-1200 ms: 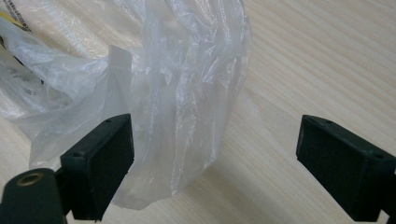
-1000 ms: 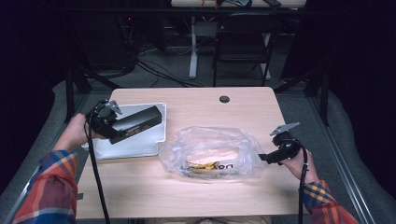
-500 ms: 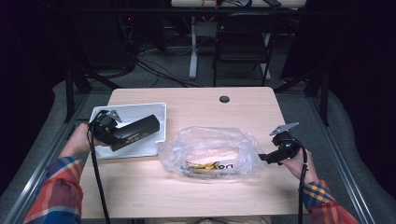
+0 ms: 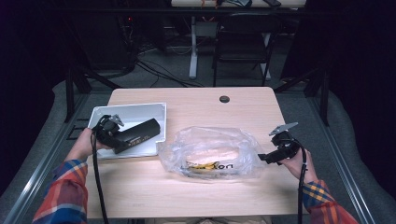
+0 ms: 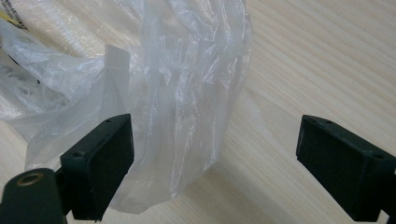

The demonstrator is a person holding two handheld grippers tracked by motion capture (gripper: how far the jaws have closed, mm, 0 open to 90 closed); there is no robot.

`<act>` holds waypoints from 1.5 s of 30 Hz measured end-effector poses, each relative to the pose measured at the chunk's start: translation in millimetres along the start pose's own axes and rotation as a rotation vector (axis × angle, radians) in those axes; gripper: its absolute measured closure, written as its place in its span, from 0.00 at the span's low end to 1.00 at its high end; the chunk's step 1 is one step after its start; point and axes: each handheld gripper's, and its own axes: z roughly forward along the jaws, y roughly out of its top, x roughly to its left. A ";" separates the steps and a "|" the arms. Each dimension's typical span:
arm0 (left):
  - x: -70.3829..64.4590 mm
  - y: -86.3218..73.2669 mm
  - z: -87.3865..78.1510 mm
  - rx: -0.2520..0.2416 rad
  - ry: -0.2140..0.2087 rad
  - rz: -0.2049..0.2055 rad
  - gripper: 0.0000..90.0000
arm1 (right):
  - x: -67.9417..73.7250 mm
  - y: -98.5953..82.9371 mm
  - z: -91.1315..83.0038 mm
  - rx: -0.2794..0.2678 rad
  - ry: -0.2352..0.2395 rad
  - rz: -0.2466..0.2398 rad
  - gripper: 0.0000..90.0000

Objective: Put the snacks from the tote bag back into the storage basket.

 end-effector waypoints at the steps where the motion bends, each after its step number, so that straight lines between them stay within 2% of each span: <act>1: 0.7 0.1 1.3 -0.008 -0.002 -0.008 0.48 | -0.1 0.0 -0.1 0.000 0.003 -0.001 0.12; 11: 5.7 -5.4 11.5 -0.029 -0.029 -0.009 0.48 | -0.6 -0.5 -0.6 0.012 -0.005 -0.005 0.12; 15: 6.1 -8.4 16.8 -0.012 -0.026 -0.024 0.47 | 0.0 -0.4 -0.3 0.007 0.000 -0.005 0.12; 19: 7.7 -9.8 17.9 -0.009 -0.018 -0.064 0.42 | 0.5 -0.4 -1.5 0.004 -0.011 -0.007 0.12; 21: 8.6 -10.6 15.5 -0.027 -0.012 -0.089 0.33 | 0.0 -0.6 -2.0 0.007 -0.013 -0.009 0.12; 24: 10.8 -10.3 7.3 -0.078 -0.011 -0.119 0.31 | -0.4 -0.4 -2.6 0.010 -0.014 -0.011 0.12; 25: 11.4 -9.2 4.0 -0.101 -0.024 -0.127 0.31 | -0.4 -0.2 -2.7 0.009 -0.014 -0.010 0.12; 27: 11.5 -5.1 -1.4 -0.143 -0.018 -0.143 0.36 | -0.1 0.1 -2.7 0.006 -0.013 -0.009 0.12; 28: 11.6 -1.9 -4.9 -0.168 -0.037 -0.152 0.37 | 0.1 0.3 -2.7 0.003 -0.014 -0.009 0.12; 29: 10.5 3.9 -7.6 -0.190 0.008 -0.165 0.43 | 0.7 0.4 -2.4 -0.003 -0.011 -0.003 0.12; 30: 10.2 10.7 -9.5 -0.199 0.028 -0.188 0.46 | 1.0 0.6 -2.3 -0.004 -0.014 -0.002 0.12; 32: 9.8 19.9 -11.5 -0.216 0.033 -0.201 0.57 | 0.9 0.9 -2.5 -0.001 -0.015 -0.007 0.12; 33: 8.7 26.0 -11.0 -0.214 0.062 -0.222 0.62 | 0.8 0.9 -2.6 0.003 -0.018 -0.009 0.12; 34: 8.3 31.7 -9.8 -0.219 0.072 -0.232 0.69 | 0.9 1.0 -2.7 0.004 -0.019 -0.009 0.12; 35: 7.8 37.1 -8.5 -0.222 0.089 -0.243 0.72 | 1.1 0.9 -2.8 0.003 -0.018 -0.008 0.12; 38: 7.9 51.4 -1.7 -0.225 0.139 -0.300 0.87 | 0.6 0.5 -3.3 0.001 -0.017 -0.014 0.13; 39: 8.5 55.4 0.7 -0.218 0.143 -0.312 0.93 | 0.2 0.5 -4.2 0.009 -0.018 -0.016 0.13; 40: 8.5 59.4 4.4 -0.219 0.150 -0.335 0.95 | 0.0 0.1 -4.5 0.006 -0.018 -0.012 0.13; 43: 9.1 70.3 14.2 -0.202 0.156 -0.359 0.98 | -1.2 -0.9 -4.8 0.000 -0.018 -0.010 0.13; 45: 9.0 75.9 20.4 -0.204 0.191 -0.383 1.00 | -1.3 -0.9 -5.0 0.005 -0.018 -0.009 0.13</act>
